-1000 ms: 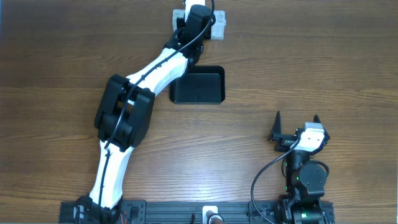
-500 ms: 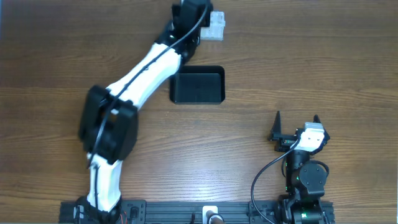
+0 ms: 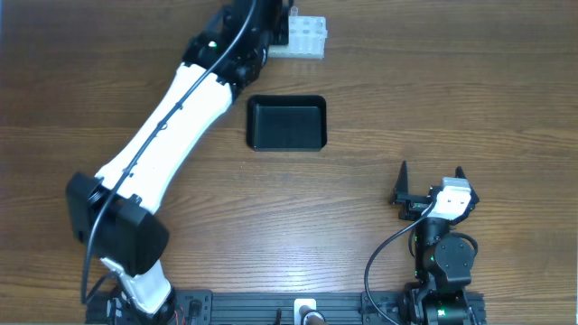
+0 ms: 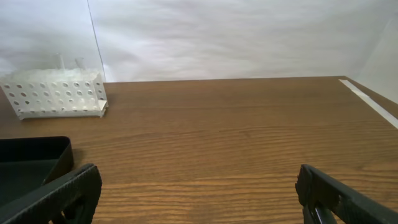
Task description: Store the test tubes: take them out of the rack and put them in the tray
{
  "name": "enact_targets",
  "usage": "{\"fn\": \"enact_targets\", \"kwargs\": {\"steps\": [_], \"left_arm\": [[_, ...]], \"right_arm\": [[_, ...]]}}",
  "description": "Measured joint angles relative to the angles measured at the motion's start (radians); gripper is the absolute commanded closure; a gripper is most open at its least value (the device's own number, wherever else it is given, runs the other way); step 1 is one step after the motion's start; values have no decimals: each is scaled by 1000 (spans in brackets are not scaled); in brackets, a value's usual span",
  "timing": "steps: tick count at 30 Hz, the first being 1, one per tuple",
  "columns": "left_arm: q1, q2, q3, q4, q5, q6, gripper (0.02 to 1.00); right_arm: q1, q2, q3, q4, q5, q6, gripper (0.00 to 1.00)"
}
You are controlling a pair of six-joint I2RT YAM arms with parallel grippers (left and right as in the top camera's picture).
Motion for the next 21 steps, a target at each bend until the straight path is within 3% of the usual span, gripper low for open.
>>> {"fn": "enact_targets", "kwargs": {"steps": [3, 8, 21], "left_arm": [[-10, 60, -4, -158, 22, -115, 976], [-17, 137, -8, -217, 73, -215, 978], [-24, 209, -9, -223, 110, -233, 967]], "right_arm": [[0, 0, 0, 0, 0, -1, 9], [0, 0, 0, 0, 0, 0, 7], [0, 0, 0, 0, 0, -1, 7]]}}
